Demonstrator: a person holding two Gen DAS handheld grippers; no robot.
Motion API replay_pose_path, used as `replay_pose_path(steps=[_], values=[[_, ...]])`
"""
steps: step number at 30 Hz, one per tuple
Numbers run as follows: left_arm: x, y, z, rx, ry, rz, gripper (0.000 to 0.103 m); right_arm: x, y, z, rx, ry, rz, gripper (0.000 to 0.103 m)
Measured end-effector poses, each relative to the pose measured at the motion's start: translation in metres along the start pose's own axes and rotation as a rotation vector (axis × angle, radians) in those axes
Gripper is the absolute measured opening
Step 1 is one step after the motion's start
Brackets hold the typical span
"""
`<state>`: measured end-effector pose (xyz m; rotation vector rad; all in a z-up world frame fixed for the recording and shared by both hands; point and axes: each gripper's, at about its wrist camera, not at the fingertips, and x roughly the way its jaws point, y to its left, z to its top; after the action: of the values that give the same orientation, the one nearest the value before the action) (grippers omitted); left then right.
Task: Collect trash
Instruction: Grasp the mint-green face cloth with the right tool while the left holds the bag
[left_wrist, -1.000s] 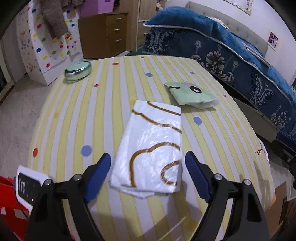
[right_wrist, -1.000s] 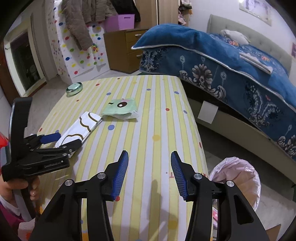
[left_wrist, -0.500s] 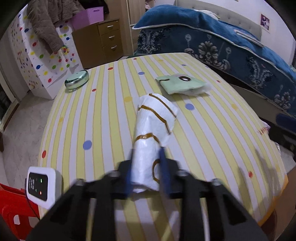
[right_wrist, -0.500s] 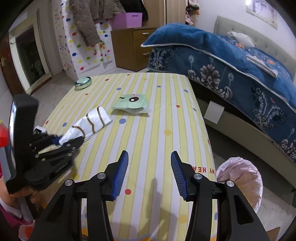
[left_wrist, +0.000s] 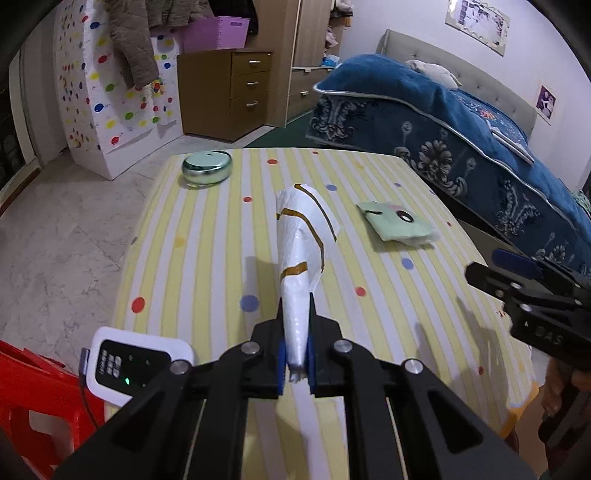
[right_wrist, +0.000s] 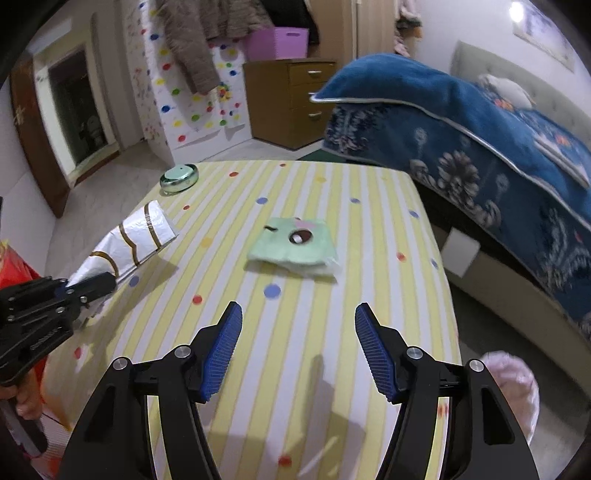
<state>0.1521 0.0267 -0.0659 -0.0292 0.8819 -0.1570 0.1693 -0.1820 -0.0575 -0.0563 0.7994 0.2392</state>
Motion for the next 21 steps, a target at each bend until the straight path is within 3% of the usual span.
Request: replay_pose_path(steps=[7, 15, 21], values=[[0.015, 0.006, 0.009, -0.007, 0.009, 0.000, 0.006, 0.037, -0.003, 0.031, 0.010, 0.006, -0.026, 0.063], [0.029, 0.006, 0.018, -0.005, 0.019, 0.007, 0.006, 0.086, -0.012, 0.049, 0.045, 0.071, -0.053, 0.061], [0.031, 0.005, 0.015, -0.013, 0.030, -0.003, 0.006, 0.092, -0.016, 0.041, 0.076, 0.113, 0.020, 0.052]])
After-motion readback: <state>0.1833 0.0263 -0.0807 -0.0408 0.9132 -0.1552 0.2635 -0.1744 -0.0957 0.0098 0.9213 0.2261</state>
